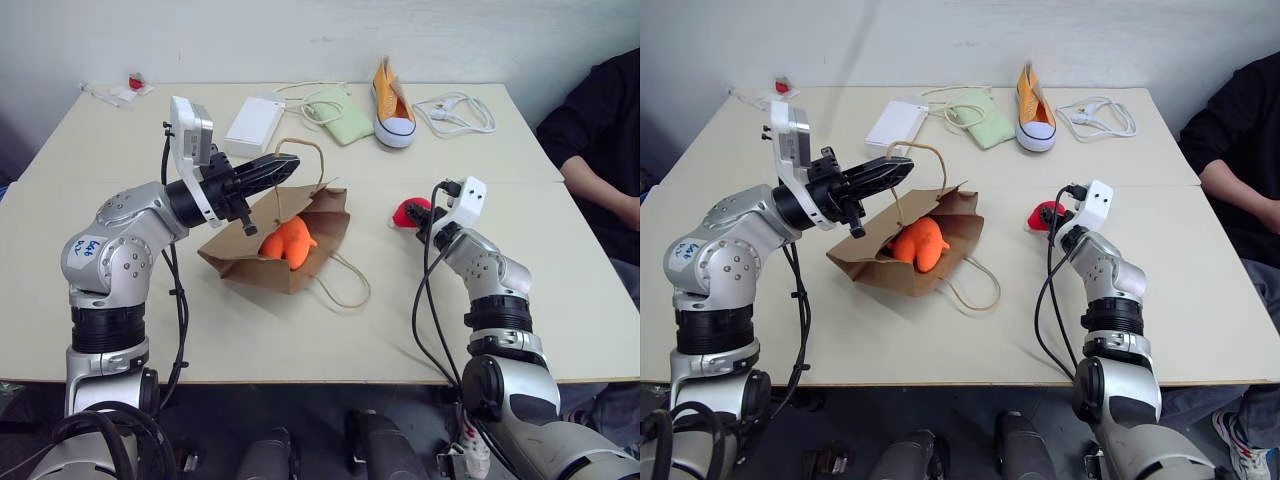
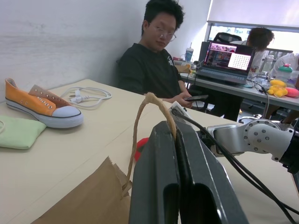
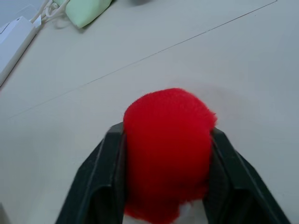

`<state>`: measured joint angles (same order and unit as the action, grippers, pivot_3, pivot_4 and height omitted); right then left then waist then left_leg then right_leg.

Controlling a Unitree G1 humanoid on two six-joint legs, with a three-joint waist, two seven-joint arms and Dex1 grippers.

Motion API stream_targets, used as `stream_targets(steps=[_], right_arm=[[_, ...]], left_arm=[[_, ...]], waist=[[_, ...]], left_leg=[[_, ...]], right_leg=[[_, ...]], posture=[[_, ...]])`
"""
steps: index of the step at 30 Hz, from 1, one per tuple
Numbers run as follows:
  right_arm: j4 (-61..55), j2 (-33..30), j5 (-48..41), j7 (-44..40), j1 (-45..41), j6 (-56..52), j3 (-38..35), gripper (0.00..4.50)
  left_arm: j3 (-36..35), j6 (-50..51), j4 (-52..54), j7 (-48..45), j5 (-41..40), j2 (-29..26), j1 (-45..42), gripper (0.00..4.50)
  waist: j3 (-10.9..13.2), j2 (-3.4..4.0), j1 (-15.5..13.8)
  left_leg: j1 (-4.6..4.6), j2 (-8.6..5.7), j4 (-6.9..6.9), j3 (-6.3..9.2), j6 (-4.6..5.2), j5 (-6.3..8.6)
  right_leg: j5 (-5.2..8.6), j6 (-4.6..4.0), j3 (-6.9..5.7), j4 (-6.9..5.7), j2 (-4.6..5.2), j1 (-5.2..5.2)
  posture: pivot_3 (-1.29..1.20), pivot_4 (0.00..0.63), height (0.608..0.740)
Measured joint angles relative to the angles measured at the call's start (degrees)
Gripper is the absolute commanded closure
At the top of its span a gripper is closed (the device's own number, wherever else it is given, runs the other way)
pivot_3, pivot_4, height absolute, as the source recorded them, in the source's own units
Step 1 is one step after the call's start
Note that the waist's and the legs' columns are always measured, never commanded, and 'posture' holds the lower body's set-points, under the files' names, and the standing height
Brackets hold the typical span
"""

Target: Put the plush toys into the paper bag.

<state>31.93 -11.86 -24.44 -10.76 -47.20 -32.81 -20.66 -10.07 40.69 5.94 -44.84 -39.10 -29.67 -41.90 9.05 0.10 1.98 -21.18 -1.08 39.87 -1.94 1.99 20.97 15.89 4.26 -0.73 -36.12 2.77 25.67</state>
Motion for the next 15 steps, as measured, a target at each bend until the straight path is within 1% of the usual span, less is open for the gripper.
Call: stream_targets(steps=[3, 4, 7, 9, 12, 15], right_arm=[[-2.77, -0.92, 0.34, -3.02, 1.67, -0.82, 2.51, 4.17], [-3.39, -0.98, 0.35, -3.65, 2.05, -1.13, 2.91, 4.2], [-13.59, -2.57, -1.32, -9.01, 7.26, -5.64, 6.9, 4.2], [-23.56, -3.2, -5.02, -12.39, 10.56, -12.06, 9.94, 4.2], [-35.06, -1.47, -9.71, -13.57, 11.89, -20.05, 14.45, 4.2], [-36.93, 1.69, -10.98, -13.1, 11.23, -22.68, 17.34, 4.2]], left_arm=[[-0.05, 0.02, 0.04, 0.2, -0.01, -0.05, 0.0, 4.5], [-0.06, 0.03, 0.04, 0.22, -0.01, -0.09, -0.01, 4.5], [-0.1, 0.15, 0.09, 0.2, -0.03, -0.3, -0.01, 4.5], [-0.12, 0.52, 0.13, 0.13, -0.1, -0.36, -0.03, 4.5], [0.66, 0.64, 0.5, -0.62, -0.38, -0.25, -0.02, 4.5], [1.97, 0.83, 1.87, -1.63, -1.28, -0.12, 0.14, 4.5]], waist=[[0.0, 0.0, -0.01], [0.0, 0.0, -0.01], [0.04, 0.06, -0.19], [0.06, 0.09, -0.29], [0.06, 0.1, -0.14], [0.06, 0.1, -0.28]], left_leg=[[-0.01, 0.01, -0.01, 0.0, 0.0, 0.0], [0.0, 0.01, -0.01, 0.0, 0.0, 0.0], [-0.03, 0.01, -0.02, 0.02, 0.0, 0.0], [-0.05, 0.01, -0.01, 0.03, 0.0, 0.0], [-0.01, 0.02, -0.01, 0.03, -0.01, 0.0], [-0.01, 0.01, -0.01, 0.04, -0.01, 0.0]], right_leg=[[0.0, 0.0, 0.0, 0.0, 0.0, 0.01], [0.0, 0.0, 0.0, 0.0, 0.0, 0.0], [0.0, 0.0, 0.0, 0.02, 0.0, 0.01], [0.0, 0.0, 0.0, 0.02, 0.0, 0.02], [0.0, 0.0, 0.01, 0.0, 0.0, 0.02], [0.0, 0.0, 0.0, 0.0, 0.0, 0.01]], posture=[[0.0, 0.15, 0.74], [0.0, 0.15, 0.74], [0.0, 0.15, 0.74], [0.0, 0.15, 0.74], [0.0, 0.15, 0.74], [0.0, 0.15, 0.74]])
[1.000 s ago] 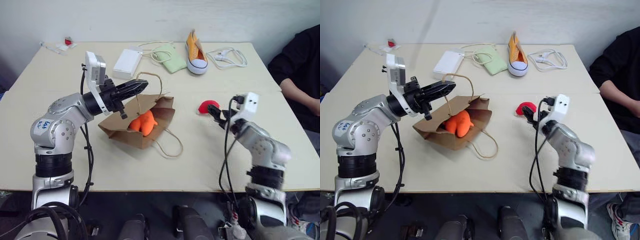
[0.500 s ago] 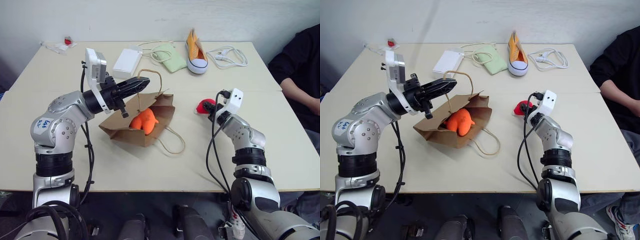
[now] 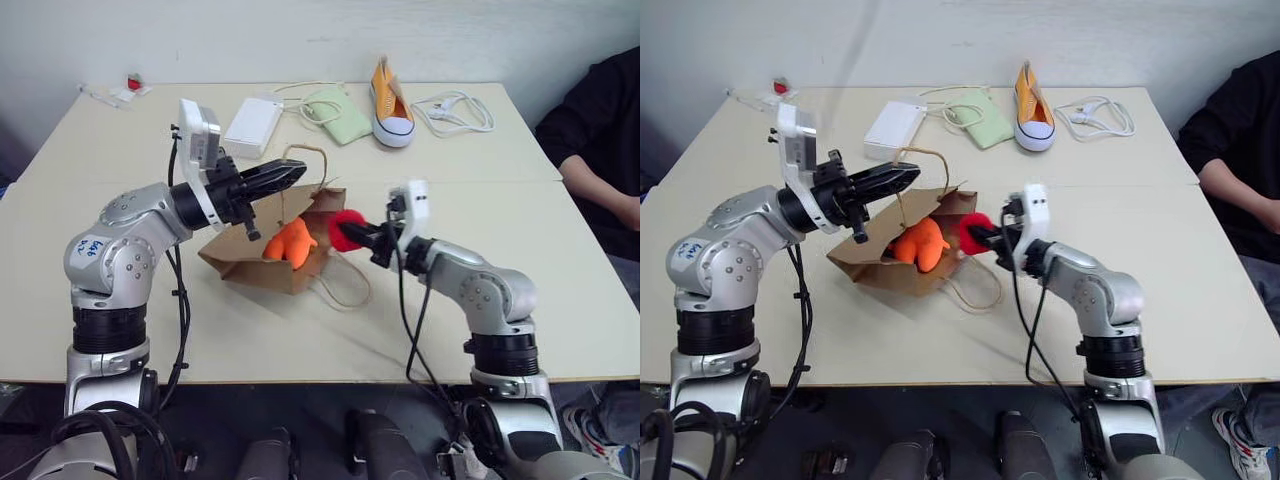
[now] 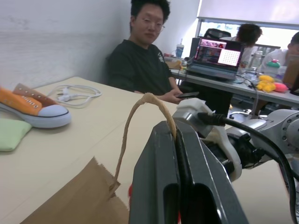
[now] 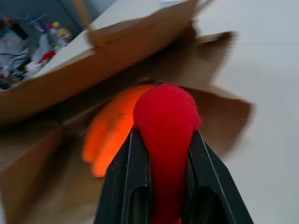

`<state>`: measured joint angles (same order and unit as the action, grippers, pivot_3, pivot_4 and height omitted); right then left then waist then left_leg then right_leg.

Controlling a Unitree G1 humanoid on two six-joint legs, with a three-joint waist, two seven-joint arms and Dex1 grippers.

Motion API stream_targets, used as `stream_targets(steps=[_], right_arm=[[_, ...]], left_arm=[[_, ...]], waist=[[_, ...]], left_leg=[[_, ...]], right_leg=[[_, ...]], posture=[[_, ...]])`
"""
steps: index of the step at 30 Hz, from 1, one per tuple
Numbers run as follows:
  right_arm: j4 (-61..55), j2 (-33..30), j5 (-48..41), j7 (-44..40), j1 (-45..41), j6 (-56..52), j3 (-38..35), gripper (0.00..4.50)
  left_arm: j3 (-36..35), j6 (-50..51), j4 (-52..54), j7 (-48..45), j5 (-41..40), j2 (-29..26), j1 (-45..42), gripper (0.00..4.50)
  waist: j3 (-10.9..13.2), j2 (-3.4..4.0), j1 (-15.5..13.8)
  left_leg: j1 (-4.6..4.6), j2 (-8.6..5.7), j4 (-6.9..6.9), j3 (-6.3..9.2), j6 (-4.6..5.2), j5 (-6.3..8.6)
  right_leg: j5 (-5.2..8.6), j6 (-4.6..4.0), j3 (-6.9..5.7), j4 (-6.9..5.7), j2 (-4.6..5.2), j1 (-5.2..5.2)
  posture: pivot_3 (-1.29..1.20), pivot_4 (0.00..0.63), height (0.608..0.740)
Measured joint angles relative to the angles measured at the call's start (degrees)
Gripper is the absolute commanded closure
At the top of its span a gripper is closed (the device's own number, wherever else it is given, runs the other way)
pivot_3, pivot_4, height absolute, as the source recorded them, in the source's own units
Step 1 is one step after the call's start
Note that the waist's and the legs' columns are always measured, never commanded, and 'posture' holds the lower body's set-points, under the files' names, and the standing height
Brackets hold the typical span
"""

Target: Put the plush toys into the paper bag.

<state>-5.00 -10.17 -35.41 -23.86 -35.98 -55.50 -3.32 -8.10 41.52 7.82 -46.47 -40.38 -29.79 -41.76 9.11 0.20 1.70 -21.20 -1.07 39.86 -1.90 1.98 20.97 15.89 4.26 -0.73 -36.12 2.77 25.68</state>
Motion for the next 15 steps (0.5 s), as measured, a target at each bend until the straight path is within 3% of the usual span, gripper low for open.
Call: stream_targets(steps=[8, 12, 15], right_arm=[[11.49, 5.58, 3.89, 3.4, -8.92, 3.28, 1.78, 4.2], [18.72, 10.91, 0.13, 6.23, -11.15, 2.45, -5.4, 4.2], [21.9, 12.39, 0.01, 8.22, -14.1, 2.71, -6.87, 4.2]], left_arm=[[0.08, 3.52, 3.27, -1.26, -4.78, -0.23, -0.09, 4.5], [0.14, 3.67, 3.32, -1.79, -4.89, -1.08, 0.23, 4.5], [0.2, 3.61, 3.55, -1.85, -4.88, -1.49, 1.39, 4.5]], waist=[[0.01, 0.01, 0.0], [0.02, 0.02, 0.25], [0.03, 0.05, 0.55]], left_leg=[[-0.01, -0.02, -0.01, 0.06, 0.01, 0.0], [-0.03, -0.02, -0.02, 0.06, 0.0, 0.0], [-0.02, -0.02, -0.04, 0.06, -0.02, -0.01]], right_leg=[[0.0, 0.0, -0.07, 0.02, 0.02, 0.0], [0.0, 0.0, -0.1, 0.03, 0.01, 0.01], [0.0, -0.01, -0.11, 0.02, 0.01, 0.01]], posture=[[0.0, 0.15, 0.74], [0.0, 0.15, 0.74], [0.0, 0.15, 0.74]])
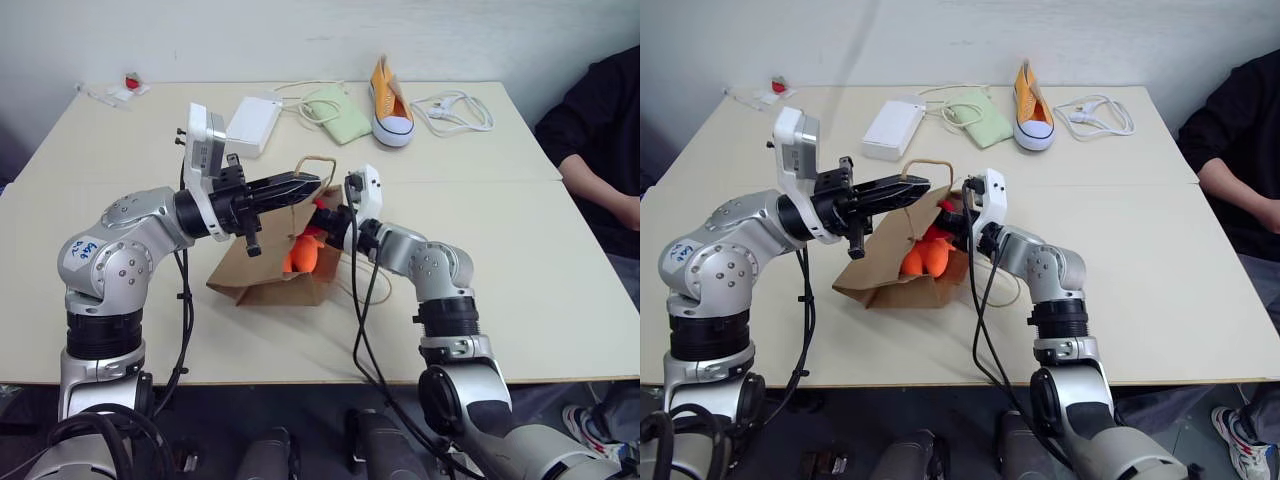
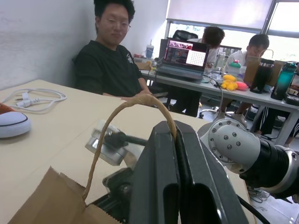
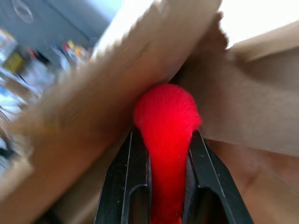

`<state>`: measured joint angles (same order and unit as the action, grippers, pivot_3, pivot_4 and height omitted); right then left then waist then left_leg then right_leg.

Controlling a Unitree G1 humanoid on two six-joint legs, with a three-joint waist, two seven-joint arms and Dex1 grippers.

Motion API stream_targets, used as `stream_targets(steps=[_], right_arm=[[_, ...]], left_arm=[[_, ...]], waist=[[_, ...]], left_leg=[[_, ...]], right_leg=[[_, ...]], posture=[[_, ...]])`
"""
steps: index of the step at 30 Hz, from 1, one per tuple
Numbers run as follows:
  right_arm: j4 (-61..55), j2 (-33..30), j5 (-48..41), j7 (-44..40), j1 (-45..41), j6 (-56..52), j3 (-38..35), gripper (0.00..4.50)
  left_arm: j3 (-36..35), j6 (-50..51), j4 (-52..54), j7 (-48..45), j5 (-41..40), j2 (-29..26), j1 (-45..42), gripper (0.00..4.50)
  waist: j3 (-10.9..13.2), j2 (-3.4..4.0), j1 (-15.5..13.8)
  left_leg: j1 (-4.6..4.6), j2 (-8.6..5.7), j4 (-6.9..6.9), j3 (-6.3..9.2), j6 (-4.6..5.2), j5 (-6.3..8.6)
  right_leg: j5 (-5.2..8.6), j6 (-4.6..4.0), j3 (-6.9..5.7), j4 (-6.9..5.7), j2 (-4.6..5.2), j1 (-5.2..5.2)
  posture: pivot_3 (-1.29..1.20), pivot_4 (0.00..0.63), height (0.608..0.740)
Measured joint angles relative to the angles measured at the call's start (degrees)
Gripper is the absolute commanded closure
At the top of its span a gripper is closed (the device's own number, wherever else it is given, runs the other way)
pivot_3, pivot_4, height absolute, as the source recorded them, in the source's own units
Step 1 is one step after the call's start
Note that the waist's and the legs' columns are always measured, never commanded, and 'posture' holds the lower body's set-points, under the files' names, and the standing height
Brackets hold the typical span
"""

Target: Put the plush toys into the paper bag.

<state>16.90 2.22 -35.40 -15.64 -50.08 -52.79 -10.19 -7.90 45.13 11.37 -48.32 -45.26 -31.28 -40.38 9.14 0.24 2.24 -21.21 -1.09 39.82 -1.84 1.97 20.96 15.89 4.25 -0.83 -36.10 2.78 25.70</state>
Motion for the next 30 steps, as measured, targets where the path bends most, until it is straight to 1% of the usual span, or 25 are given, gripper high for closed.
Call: stream_targets(steps=[3, 5, 7, 9, 10, 12, 15, 17, 20, 22, 26, 27, 30], right_arm=[[3.56, 0.33, 2.67, 1.87, -1.46, 1.56, 1.1, 4.2], [6.3, 0.34, 5.82, 2.28, -1.51, 4.08, 3.45, 4.2], [7.27, 0.33, 8.15, 1.38, -1.69, 6.43, 5.64, 3.48], [7.99, 0.41, 9.15, 0.22, -2.02, 7.75, 6.53, 2.91], [8.04, 0.4, 9.47, -0.45, -2.01, 7.94, 6.68, 2.49], [7.22, -0.21, 9.84, -2.78, -1.37, 8.54, 7.92, 1.78], [1.47, -1.6, 9.53, -7.31, 2.46, 7.52, 10.61, 0.73], [-5.02, -3.22, 8.79, -10.02, 5.94, 5.56, 12.73, 0.04], [-12.94, -7.15, 8.41, -11.05, 8.87, 3.69, 14.09, 0.04], [-20.05, -11.44, 8.6, -10.2, 11.54, 1.37, 13.08, 0.04], [-31.2, -17.02, 4.6, -9.27, 17.32, -5.47, 7.87, 0.04], [-35.39, -19.77, 2.61, -9.83, 19.88, -7.63, 6.09, 0.04], [-42.1, -26.59, -1.23, -11.91, 25.96, -11.37, 1.4, 0.04]], left_arm=[[0.05, -0.15, 0.15, 0.25, 0.0, 0.18, 0.42, 4.5], [0.04, -1.25, 0.02, 0.99, 0.54, 0.99, 0.41, 4.5], [0.06, -2.36, -0.8, 1.69, 1.28, 1.47, 0.39, 4.5], [0.05, -3.27, -1.48, 2.33, 2.16, 1.67, 0.35, 4.5], [0.05, -3.79, -2.1, 2.46, 2.56, 1.7, 0.2, 4.5], [0.02, -4.25, -3.26, 2.51, 2.97, 1.71, 0.1, 4.5], [-0.18, -4.6, -3.44, 2.46, 3.06, 1.55, 0.12, 4.5], [-0.53, -4.77, -4.09, 2.64, 3.11, 1.5, 0.1, 4.5], [-0.94, -4.98, -5.57, 3.58, 3.16, 1.53, 0.03, 4.5], [-1.33, -4.98, -5.66, 3.96, 3.1, 1.51, -0.09, 4.5], [-2.01, -4.97, -5.66, 3.97, 3.09, 1.21, -0.2, 4.5], [-1.74, -4.97, -5.7, 3.88, 3.15, 1.31, -0.45, 4.5], [-1.55, -4.99, -5.79, 3.6, 3.24, 1.26, -0.76, 4.5]], waist=[[0.0, 0.0, 0.32], [0.0, 0.0, 0.36], [0.0, 0.0, 0.71], [0.0, 0.0, 0.94], [0.0, 0.0, 0.98], [0.0, 0.0, 1.17], [0.0, 0.0, 1.1], [0.0, 0.0, 0.95], [0.0, 0.0, 0.55], [0.0, 0.0, -0.2], [0.0, 0.0, -0.82], [0.0, 0.0, -1.02], [0.01, -0.01, -1.17]], left_leg=[[0.0, 0.0, 0.0, 0.0, 0.0, 0.0], [0.0, -0.01, 0.0, 0.0, 0.0, 0.0], [0.02, -0.01, 0.0, -0.01, 0.0, 0.0], [0.04, -0.01, -0.01, -0.01, -0.02, -0.01], [0.04, 0.0, -0.01, -0.01, -0.03, -0.02], [0.04, 0.0, -0.03, -0.01, -0.04, -0.02], [0.03, 0.0, -0.08, 0.02, -0.04, -0.02], [0.01, 0.0, -0.08, 0.04, -0.04, -0.02], [-0.01, -0.01, -0.05, 0.09, -0.04, -0.02], [-0.03, -0.03, -0.03, 0.09, -0.03, -0.01], [-0.07, -0.03, -0.07, 0.11, -0.03, -0.01], [-0.09, -0.04, -0.07, 0.12, -0.02, -0.01], [-0.08, -0.04, -0.07, 0.09, 0.01, 0.0]], right_leg=[[0.0, 0.0, 0.0, 0.0, 0.0, 0.0], [0.0, 0.0, 0.0, 0.0, 0.01, -0.01], [0.0, 0.0, 0.01, -0.01, 0.0, -0.01], [0.0, 0.0, 0.0, -0.01, -0.01, -0.02], [0.0, 0.0, 0.0, -0.02, -0.01, -0.02], [0.0, -0.01, 0.0, -0.02, -0.02, -0.01], [0.0, 0.0, 0.0, -0.02, -0.02, 0.0], [0.0, 0.0, 0.0, 0.01, -0.01, 0.01], [0.0, 0.0, -0.02, 0.02, 0.02, -0.01], [0.0, 0.0, -0.03, 0.05, 0.05, -0.01], [0.0, 0.0, -0.04, 0.1, 0.05, -0.01], [0.0, 0.0, -0.04, 0.13, 0.06, -0.01], [0.0, 0.0, -0.02, 0.16, 0.06, -0.05]], posture=[[0.0, 0.15, 0.74], [0.0, 0.15, 0.74], [0.0, 0.15, 0.74], [0.0, 0.15, 0.74], [0.0, 0.15, 0.74], [0.0, 0.15, 0.74], [0.0, 0.15, 0.74], [0.0, 0.15, 0.74], [0.0, 0.15, 0.74], [0.0, 0.15, 0.74], [0.0, 0.15, 0.74], [0.0, 0.15, 0.74], [0.0, 0.15, 0.74]])
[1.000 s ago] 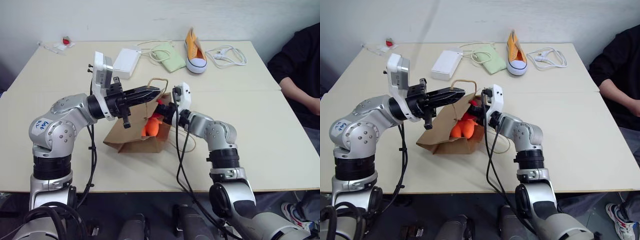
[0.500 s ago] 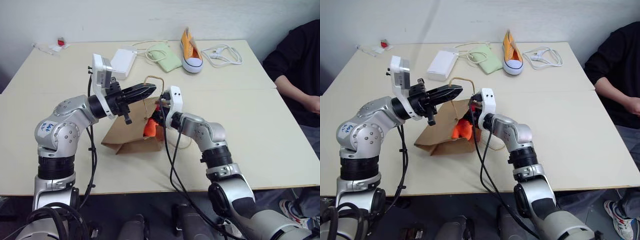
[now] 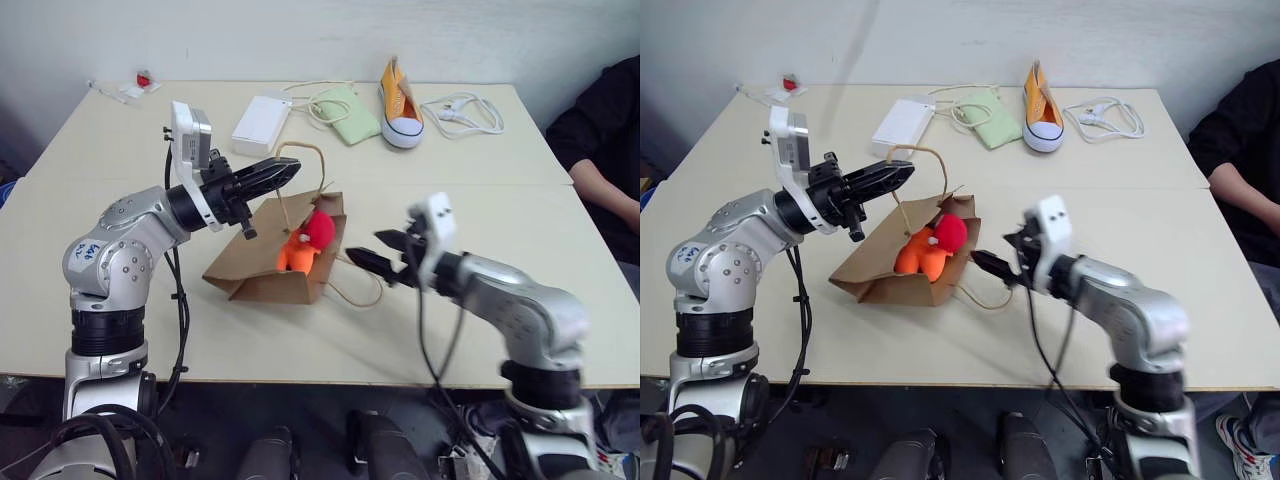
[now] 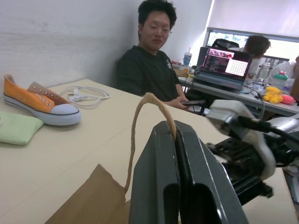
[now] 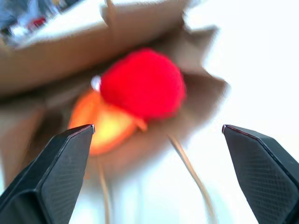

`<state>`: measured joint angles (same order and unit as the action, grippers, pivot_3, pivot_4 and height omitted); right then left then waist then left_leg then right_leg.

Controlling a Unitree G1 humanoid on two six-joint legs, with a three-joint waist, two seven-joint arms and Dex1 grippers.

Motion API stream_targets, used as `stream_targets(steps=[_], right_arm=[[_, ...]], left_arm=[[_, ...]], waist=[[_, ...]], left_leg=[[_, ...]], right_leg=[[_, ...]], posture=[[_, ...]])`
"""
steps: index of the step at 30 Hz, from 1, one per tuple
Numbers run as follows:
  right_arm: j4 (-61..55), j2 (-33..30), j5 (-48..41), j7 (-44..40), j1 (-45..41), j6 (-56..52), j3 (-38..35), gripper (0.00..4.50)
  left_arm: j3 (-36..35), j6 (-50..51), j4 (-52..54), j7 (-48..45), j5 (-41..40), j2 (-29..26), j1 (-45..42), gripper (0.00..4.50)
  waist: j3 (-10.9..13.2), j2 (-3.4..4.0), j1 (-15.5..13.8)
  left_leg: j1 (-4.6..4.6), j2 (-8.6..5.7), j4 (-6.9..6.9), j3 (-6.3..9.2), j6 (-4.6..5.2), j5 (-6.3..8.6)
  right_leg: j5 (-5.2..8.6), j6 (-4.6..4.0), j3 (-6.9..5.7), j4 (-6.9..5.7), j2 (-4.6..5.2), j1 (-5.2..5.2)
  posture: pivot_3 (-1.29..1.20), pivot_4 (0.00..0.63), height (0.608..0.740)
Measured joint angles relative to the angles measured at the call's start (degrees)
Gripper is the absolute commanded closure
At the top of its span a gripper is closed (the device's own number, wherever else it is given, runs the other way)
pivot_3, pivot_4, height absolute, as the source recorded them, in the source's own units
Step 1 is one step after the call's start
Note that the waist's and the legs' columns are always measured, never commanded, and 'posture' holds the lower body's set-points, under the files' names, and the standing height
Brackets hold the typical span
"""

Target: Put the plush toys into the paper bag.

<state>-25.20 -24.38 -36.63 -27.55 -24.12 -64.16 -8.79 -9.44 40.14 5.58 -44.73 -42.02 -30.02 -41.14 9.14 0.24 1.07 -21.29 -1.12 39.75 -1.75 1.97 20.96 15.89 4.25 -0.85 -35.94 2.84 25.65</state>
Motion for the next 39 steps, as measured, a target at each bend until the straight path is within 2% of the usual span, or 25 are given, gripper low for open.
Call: stream_targets(steps=[3, 5, 12, 15, 19, 25, 27, 32, 35, 39], right_arm=[[-1.83, -3.48, -2.88, -0.35, 8.41, -5.01, -4.55, 0.04], [-1.06, -2.93, -3.78, -0.14, 12.81, -7.46, -4.92, 0.04], [3.42, 6.54, -5.57, 3.4, 10.01, -7.35, -5.37, 0.04], [5.32, 7.81, -4.52, 4.56, 8.36, -4.5, -3.87, 0.04], [5.43, 4.07, -0.55, 3.67, 7.86, 1.24, 0.1, 0.04], [6.68, -8.52, 5.52, -2.34, 4.56, 9.55, 3.31, 0.04], [8.77, -9.02, 6.44, -3.2, 2.61, 11.67, 3.32, 0.04], [11.75, -5.58, 7.21, -3.66, -3.49, 13.95, 6.46, 0.04], [19.6, 1.44, 12.03, 0.02, -8.79, 16.34, 11.11, 0.04], [31.28, 6.04, 18.37, 3.22, -12.41, 19.73, 16.85, 0.95]], left_arm=[[0.61, -0.02, -0.46, -0.26, 0.06, 0.1, -1.46, 4.5], [0.71, -0.05, -0.85, -0.54, 0.09, 0.07, -1.94, 4.5], [1.64, -0.05, -1.75, -1.2, 0.47, 0.27, -2.35, 4.5], [1.65, -0.05, -1.76, -1.22, 0.53, 0.26, -2.59, 4.5], [1.64, 0.34, -1.21, -1.12, 0.5, 0.25, -2.53, 4.5], [1.53, 1.33, 1.06, -0.92, 0.31, 0.08, -1.1, 4.5], [1.49, 1.79, 1.5, -0.75, 0.27, 0.01, -0.83, 4.5], [1.45, 2.2, 2.9, -0.51, -0.03, -0.04, -0.54, 4.5], [1.49, 2.19, 2.69, -0.45, 0.01, 0.09, -0.43, 4.5], [1.51, 2.18, 2.51, -0.48, 0.02, 0.18, -0.47, 4.5]], waist=[[-0.02, -0.05, -0.53], [-0.01, -0.03, -0.39], [-0.14, -0.23, 0.94], [-0.14, -0.24, 0.61], [-0.13, -0.22, 0.24], [-0.12, -0.22, -0.63], [-0.12, -0.22, -0.68], [-0.11, -0.21, -0.67], [-0.11, -0.22, -0.42], [-0.1, -0.2, -0.52]], left_leg=[[0.1, 0.03, -0.03, -0.01, 0.0, 0.0], [0.15, 0.02, -0.06, -0.13, 0.01, -0.01], [0.34, 0.08, -0.1, -0.19, -0.03, -0.04], [0.33, 0.07, -0.09, -0.18, -0.03, -0.04], [0.18, 0.03, -0.09, -0.15, -0.01, -0.04], [0.17, 0.02, -0.09, -0.15, 0.01, -0.03], [0.18, 0.03, -0.09, -0.16, 0.0, -0.03], [0.17, 0.04, -0.08, -0.16, 0.0, -0.03], [0.18, 0.03, -0.04, -0.18, 0.0, -0.03], [0.08, 0.02, -0.04, -0.12, 0.0, -0.03]], right_leg=[[0.0, 0.0, 0.01, 0.01, -0.02, -0.08], [0.0, 0.0, 0.16, -0.04, -0.03, -0.05], [0.0, 0.0, 0.26, -0.14, -0.1, -0.08], [0.0, 0.0, 0.25, -0.13, -0.09, -0.08], [0.0, 0.0, 0.21, -0.06, -0.05, -0.02], [0.0, 0.0, 0.19, -0.01, -0.06, -0.01], [0.0, 0.0, 0.21, -0.03, -0.08, -0.01], [0.0, 0.0, 0.2, -0.04, -0.08, 0.01], [0.0, 0.0, 0.21, -0.06, -0.08, 0.0], [0.0, -0.01, 0.12, -0.05, -0.06, 0.05]], posture=[[0.0, 0.15, 0.74], [0.0, 0.15, 0.74], [0.0, 0.15, 0.74], [0.0, 0.15, 0.74], [0.0, 0.15, 0.74], [0.0, 0.15, 0.74], [0.0, 0.15, 0.74], [0.0, 0.15, 0.74], [0.0, 0.15, 0.74], [0.0, 0.15, 0.74]])
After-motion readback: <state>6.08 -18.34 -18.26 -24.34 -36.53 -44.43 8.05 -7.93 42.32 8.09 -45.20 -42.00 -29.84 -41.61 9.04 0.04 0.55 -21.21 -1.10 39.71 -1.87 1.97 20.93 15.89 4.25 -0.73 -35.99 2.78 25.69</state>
